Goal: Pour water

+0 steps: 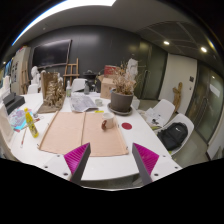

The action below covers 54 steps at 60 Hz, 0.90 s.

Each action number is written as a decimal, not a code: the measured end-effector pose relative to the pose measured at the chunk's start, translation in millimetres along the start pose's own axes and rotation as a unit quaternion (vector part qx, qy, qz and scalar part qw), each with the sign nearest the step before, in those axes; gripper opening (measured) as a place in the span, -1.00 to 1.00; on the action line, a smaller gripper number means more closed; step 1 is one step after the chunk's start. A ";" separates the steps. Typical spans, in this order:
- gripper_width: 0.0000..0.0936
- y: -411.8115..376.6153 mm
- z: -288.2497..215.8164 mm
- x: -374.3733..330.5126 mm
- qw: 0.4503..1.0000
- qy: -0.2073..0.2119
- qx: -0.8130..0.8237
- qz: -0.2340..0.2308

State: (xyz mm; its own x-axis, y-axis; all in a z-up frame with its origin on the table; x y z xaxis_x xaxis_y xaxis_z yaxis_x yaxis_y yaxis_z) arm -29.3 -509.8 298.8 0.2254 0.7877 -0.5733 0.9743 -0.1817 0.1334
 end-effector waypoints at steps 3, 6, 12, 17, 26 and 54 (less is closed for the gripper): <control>0.83 -7.6 0.2 1.4 1.000 0.000 -0.004 -0.003; 0.84 -21.1 1.2 -0.1 1.000 -0.001 -0.011 -0.006; 0.84 -64.0 5.3 -4.3 1.000 -0.003 -0.019 -0.018; 0.84 -108.3 8.6 -6.2 0.999 -0.008 -0.021 -0.036; 0.84 -204.3 18.2 -7.8 0.997 -0.011 -0.034 -0.069; 0.84 -472.3 9.0 93.4 0.992 0.009 -0.032 -0.119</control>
State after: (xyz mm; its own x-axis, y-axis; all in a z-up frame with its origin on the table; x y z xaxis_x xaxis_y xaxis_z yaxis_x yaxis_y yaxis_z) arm -468.3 -355.7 174.9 -0.0112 0.8138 -0.5811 0.9977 0.0477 0.0476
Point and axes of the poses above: the point between the fingertips, and its own axes, seen from behind it with the camera up: y to the right, z down, x forward, the way the camera looks, the point moved 10 cm from there along -x, backward, against the way the camera looks, and after that the axes turned 6 degrees about -y, right-handed, at the moved point
